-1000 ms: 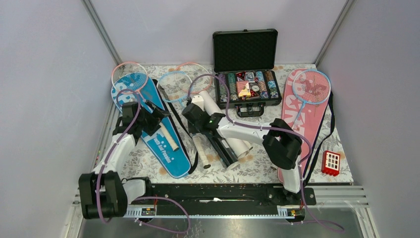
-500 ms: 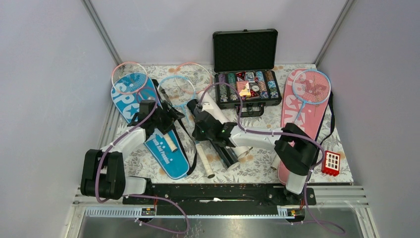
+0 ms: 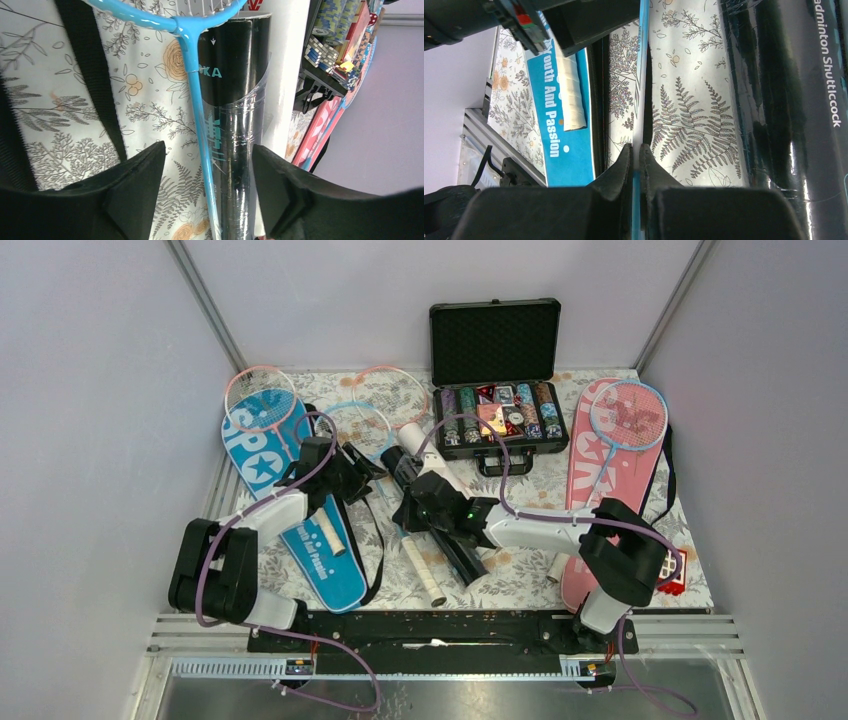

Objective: Pack up the badminton gear
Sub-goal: Pick up the racket from the center of the board.

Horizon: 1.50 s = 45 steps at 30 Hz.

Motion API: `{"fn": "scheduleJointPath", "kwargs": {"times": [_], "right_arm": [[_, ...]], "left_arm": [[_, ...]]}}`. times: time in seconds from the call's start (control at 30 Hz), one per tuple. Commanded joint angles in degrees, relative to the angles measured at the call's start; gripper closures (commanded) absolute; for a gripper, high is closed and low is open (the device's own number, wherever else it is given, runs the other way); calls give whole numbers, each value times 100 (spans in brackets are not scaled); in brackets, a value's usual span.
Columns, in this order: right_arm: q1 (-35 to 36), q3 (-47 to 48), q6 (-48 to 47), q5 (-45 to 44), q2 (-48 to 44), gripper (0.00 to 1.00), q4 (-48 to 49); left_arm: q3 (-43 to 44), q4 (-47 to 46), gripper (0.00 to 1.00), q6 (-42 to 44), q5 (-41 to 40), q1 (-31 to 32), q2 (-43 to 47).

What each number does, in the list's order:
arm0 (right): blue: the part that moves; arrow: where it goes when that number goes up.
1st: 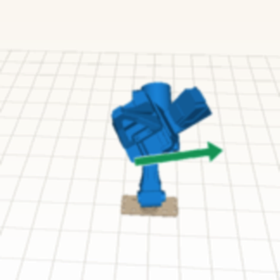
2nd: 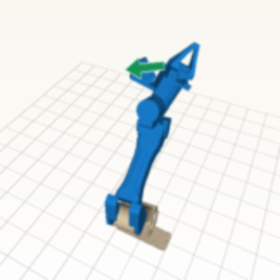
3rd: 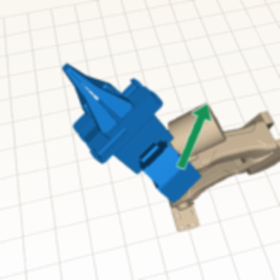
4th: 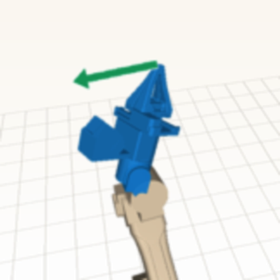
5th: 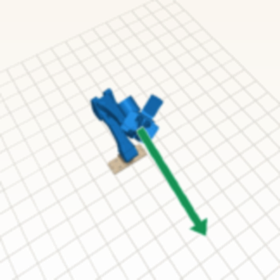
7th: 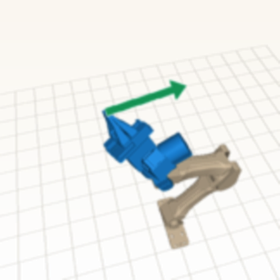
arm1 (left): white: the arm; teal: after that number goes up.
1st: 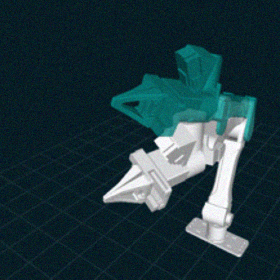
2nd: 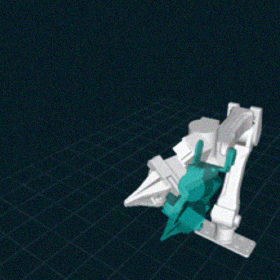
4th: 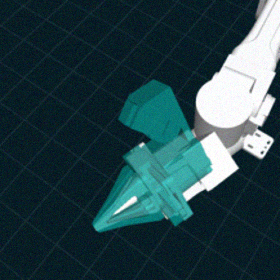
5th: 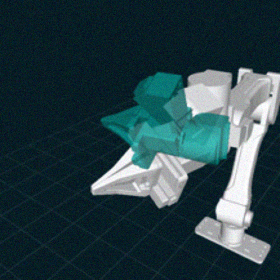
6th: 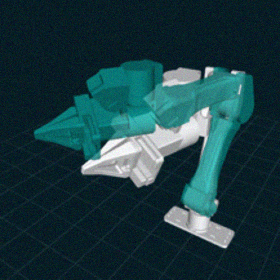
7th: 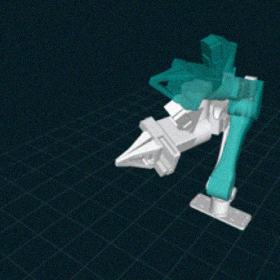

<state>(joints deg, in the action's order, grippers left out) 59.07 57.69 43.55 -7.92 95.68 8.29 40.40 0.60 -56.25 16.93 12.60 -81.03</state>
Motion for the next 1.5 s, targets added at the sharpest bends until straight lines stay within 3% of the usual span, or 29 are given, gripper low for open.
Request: {"fn": "scheduleJointPath", "kwargs": {"times": [0.0,0.13,0.27,0.37,0.4,0.57,0.67,0.73,0.77,0.87,0.9,1.03,1.07,1.27,1.47], "right_arm": [[26,17,-2,191,-402,100,700],[26,-54,-192,365,-414,100,776],[26,-158,-304,437,-461,99,838],[26,-15,-536,383,-492,86,579],[19,33,-590,340,-496,81,486],[-49,189,-747,499,-375,54,363],[-53,313,-814,480,-304,50,284],[-53,382,-824,483,-247,54,276],[-53,419,-822,480,-233,61,244],[-58,348,-780,422,-307,96,362],[-54,289,-769,366,-362,100,444],[-111,115,-842,-139,-635,100,509],[-149,68,-854,-211,-737,100,525],[-439,-104,-1113,-376,-1320,100,433],[-502,-143,-1366,-490,-2151,100,-275]], "left_arm": [[49,-677,43,-292,22,84,-123],[158,-639,51,-260,113,85,-82],[306,-411,81,-194,127,85,16],[429,-234,98,-95,163,85,189],[469,-193,100,-67,174,85,244],[582,-79,100,-127,237,93,544],[594,143,100,-110,170,93,838],[562,187,100,-135,176,93,1024],[566,225,100,-132,195,93,1107],[602,568,100,-19,170,93,1370],[649,783,92,50,99,91,1469],[1020,2029,44,630,-487,93,1940],[1136,2361,39,773,-748,93,2079],[1499,3528,34,1281,-2475,-167,2530],[1610,3383,44,1672,-2516,-1476,1347]]}}
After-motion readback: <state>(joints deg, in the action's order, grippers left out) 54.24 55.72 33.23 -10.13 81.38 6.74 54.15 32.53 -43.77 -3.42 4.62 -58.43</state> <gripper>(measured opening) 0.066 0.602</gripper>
